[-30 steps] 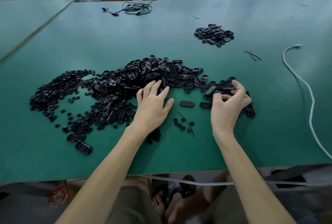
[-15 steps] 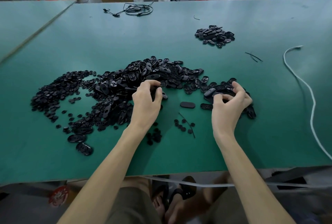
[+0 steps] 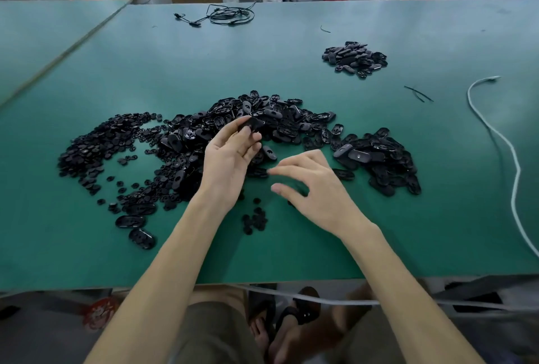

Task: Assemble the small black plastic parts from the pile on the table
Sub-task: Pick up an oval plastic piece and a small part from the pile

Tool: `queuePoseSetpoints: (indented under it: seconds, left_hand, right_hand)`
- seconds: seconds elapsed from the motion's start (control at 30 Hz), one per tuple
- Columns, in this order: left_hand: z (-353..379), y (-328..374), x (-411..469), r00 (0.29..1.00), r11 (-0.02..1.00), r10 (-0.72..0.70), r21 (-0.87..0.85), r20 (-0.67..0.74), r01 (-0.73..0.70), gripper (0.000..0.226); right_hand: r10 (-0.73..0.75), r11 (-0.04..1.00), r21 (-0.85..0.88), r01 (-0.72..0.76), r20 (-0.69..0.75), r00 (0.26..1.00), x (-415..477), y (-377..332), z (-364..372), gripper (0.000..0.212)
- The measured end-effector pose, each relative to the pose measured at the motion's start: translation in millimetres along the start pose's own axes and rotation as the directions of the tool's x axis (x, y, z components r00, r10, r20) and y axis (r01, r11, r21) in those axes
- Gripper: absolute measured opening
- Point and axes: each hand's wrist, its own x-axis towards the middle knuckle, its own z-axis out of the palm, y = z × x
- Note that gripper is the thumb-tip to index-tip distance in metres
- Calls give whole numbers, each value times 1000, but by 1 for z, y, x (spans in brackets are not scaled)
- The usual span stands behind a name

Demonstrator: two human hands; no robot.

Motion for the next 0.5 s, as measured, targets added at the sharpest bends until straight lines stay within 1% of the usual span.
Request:
queuePoseSetpoints:
  seconds: [0.1,0.2,0.23,0.3,0.37,0.5]
  left_hand:
    - [-1,1,2,994,974,-109,-197,21,111,18]
    - [-1,-1,2,985,944,-162,-283,53,171,18]
    - [-1,-3,2,983,944,-169,-276,77,184,19]
    - [1,-6,1,977,960,-173,-200,126,196,21]
    - [3,-9,1,971,968,-186,-142,153,208,22]
    - [3,-12,2,968,964,-202,-145,149,224,19]
  right_hand:
    - [-97,995,-9,98,98,990,-2,-2,1,30]
    - [-172,979,-86,187,158,972,-5,-3,4,34]
    - [-195,969,-122,216,164,967,-6,-4,5,35]
    - [-249,945,-177,276,159,955,-7,-5,7,33]
    - [-288,932,-189,310,132,948,-7,-7,7,30]
    - [-283,941,-169,293,77,956,-7,-11,5,28]
